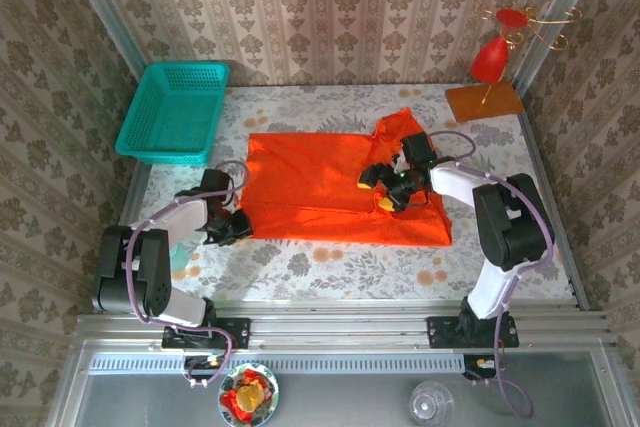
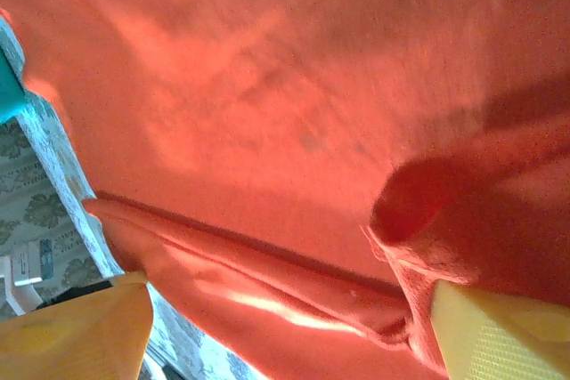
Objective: Fold the inside-out t-shirt
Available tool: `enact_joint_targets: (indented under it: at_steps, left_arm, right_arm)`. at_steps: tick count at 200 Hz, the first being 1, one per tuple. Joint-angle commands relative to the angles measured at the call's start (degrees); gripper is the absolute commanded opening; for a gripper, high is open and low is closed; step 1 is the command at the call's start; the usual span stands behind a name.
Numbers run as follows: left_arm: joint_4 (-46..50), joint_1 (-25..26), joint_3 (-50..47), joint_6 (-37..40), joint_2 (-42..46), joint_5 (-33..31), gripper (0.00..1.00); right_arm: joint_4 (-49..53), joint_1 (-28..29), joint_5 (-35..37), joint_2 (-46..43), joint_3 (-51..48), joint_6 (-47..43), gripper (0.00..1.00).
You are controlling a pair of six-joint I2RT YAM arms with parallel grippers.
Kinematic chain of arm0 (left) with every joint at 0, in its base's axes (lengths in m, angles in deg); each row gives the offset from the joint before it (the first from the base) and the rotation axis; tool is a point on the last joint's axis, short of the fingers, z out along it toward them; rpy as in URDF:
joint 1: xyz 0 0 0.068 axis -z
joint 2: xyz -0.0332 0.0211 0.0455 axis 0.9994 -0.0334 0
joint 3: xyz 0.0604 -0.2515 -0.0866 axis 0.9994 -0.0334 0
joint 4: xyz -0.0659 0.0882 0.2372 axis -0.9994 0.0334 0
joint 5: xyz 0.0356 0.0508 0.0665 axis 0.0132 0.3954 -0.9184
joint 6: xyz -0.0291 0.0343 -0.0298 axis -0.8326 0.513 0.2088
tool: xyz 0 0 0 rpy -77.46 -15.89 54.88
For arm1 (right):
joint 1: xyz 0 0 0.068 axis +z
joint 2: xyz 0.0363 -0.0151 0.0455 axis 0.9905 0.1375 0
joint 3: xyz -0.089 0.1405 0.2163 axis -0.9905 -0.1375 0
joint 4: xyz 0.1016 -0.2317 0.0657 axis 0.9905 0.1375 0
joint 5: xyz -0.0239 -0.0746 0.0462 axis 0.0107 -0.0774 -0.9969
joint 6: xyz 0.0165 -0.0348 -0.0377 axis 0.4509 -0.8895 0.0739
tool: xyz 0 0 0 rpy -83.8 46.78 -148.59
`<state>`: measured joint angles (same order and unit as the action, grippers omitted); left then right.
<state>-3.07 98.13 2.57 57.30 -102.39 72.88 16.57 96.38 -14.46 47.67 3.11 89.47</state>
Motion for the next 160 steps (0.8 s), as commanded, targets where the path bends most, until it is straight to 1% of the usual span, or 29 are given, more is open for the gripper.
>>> enact_joint_targets:
  at_steps: [1,39,70,100,122,143,160]
  left_arm:
    - [1.59,-0.29,-2.52,0.22,-0.82,-2.00,0.21]
    - [1.86,-0.29,-2.66,0.03,-0.53,-2.35,0.21]
    - [2.04,-0.25,-2.65,0.03,0.66,-2.91,0.21]
    - [2.28,-0.26,-2.53,0.03,1.42,-3.14,0.21]
    - [2.52,-0.29,-2.31,-0.01,1.45,-2.96,0.21]
    - [2.65,-0.28,-2.09,0.11,1.97,-3.04,0.20]
    - [2.76,-0.29,-1.72,0.35,1.42,-3.06,0.19]
  right_arm:
    - [0.77,-0.65,0.70,2.62,2.73,-1.78,0.82]
    - [3.40,-1.44,2.18,3.61,5.58,-3.20,0.82]
    - [12.18,-2.95,8.33,1.00,8.80,-9.07,0.79]
    - [21.65,-5.18,16.53,-1.39,11.21,-16.69,0.72]
    - [26.06,-6.20,22.44,-1.77,12.31,-22.48,0.67]
    - [29.01,-6.68,26.62,-0.11,14.35,-28.32,0.61]
    - [30.52,-6.81,28.68,2.10,16.29,-31.59,0.54]
